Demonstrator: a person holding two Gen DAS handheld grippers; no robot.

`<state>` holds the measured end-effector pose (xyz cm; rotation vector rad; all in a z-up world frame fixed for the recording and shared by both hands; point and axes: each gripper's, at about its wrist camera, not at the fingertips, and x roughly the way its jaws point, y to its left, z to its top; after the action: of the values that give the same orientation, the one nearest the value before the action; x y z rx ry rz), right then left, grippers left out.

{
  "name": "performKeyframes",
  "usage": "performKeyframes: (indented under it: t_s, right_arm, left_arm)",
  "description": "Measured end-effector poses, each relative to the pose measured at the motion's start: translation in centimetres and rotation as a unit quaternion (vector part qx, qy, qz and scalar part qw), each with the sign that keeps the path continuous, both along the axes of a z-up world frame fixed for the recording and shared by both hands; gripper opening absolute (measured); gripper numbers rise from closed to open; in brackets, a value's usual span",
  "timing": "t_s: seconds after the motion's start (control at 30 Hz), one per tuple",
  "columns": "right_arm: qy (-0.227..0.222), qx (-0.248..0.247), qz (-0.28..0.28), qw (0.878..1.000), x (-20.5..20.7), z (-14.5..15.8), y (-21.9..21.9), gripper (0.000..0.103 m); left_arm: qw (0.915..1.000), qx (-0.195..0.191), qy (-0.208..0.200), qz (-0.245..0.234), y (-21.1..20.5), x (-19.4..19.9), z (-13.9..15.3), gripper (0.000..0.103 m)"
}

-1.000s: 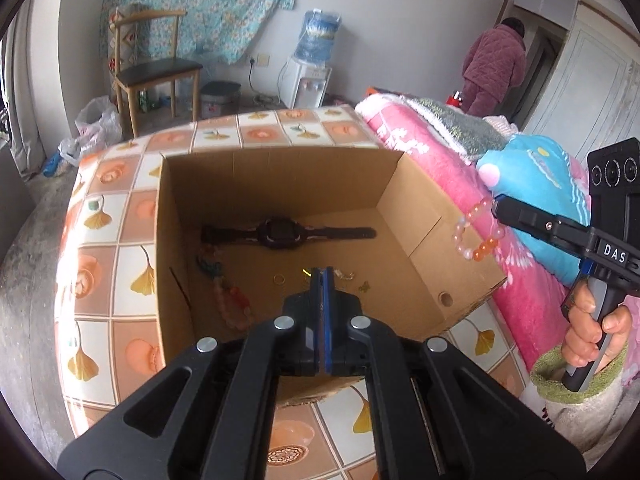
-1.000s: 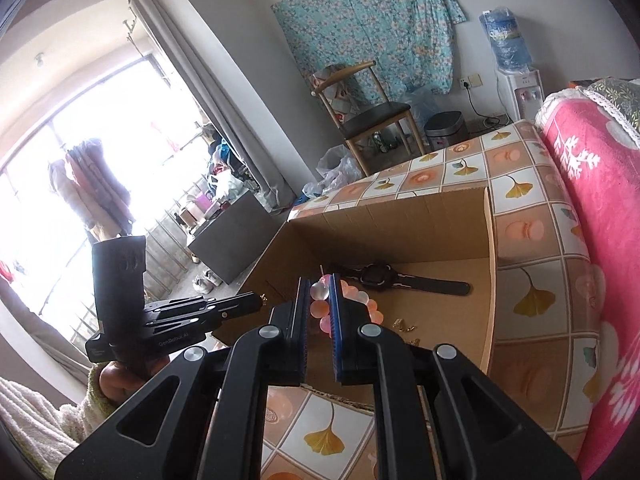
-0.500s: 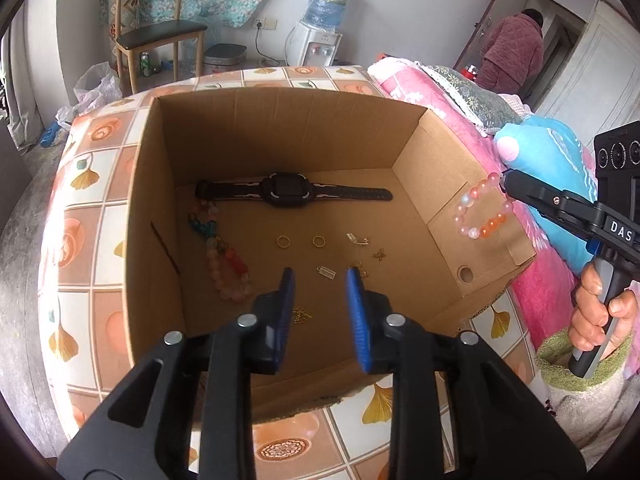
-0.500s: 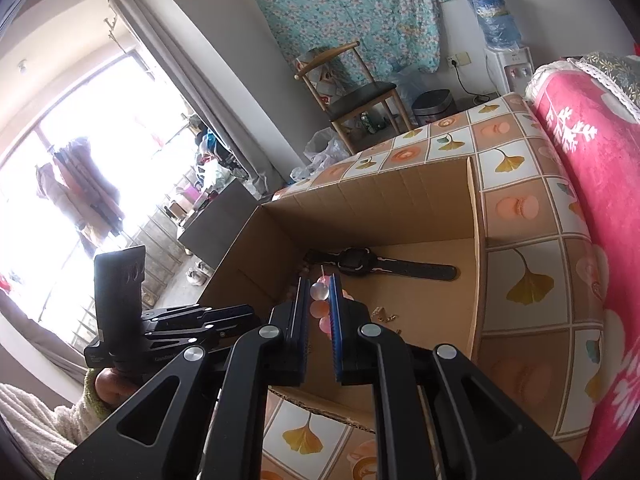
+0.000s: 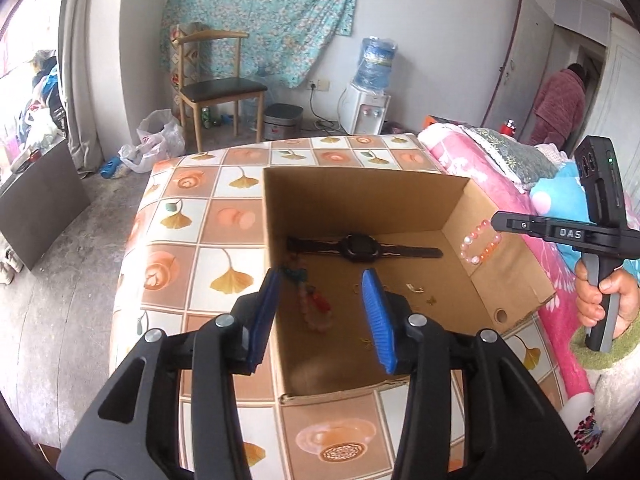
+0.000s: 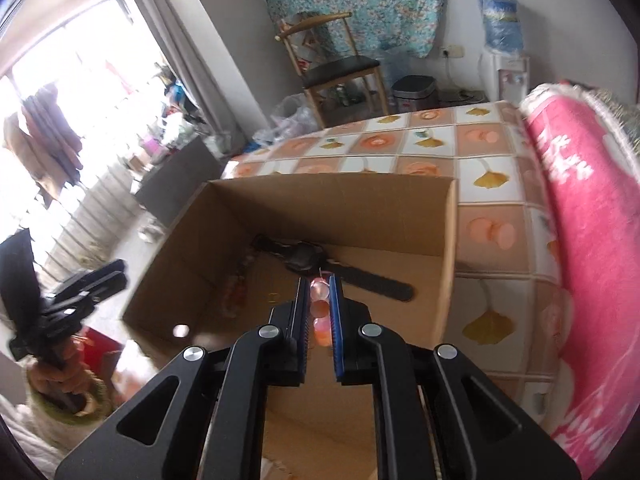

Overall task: Organize jewelry
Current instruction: 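Open both grippers inside the box to release the bracelet and charm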

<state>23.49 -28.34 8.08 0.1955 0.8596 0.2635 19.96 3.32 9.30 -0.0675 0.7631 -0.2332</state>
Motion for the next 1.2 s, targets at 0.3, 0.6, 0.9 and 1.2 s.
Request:
performKeyframes:
  t_s: [0.3, 0.6, 0.9, 1.2]
  right_arm:
    - [-0.029, -0.043, -0.06, 0.997, -1.9, 2.0, -1.7, 0.017]
    - [0.012, 0.075, -0.119, 0.99, -4.3, -0.8, -5.1, 0.043]
    - [0.058, 0.121, -0.106, 0.985, -3.9, -3.3, -4.6, 0.047]
    - [0.06, 0.085, -0.113, 0.988, -4.3, -2.9, -3.6, 0.048]
  left_arm:
    - [0.9989, -0.027, 0.029, 0.022, 2.2, 0.2, -1.8, 0.05]
    - [0.9893, -0.118, 0.085, 0.008, 3.5, 1.0, -4.2, 0.065]
    - [0.976, -0.181, 0.121, -0.006, 3.3, 1.8, -6.2, 0.067]
    - [0.9827, -0.146, 0.113, -0.008, 2.7, 0.6, -5.4, 0.067]
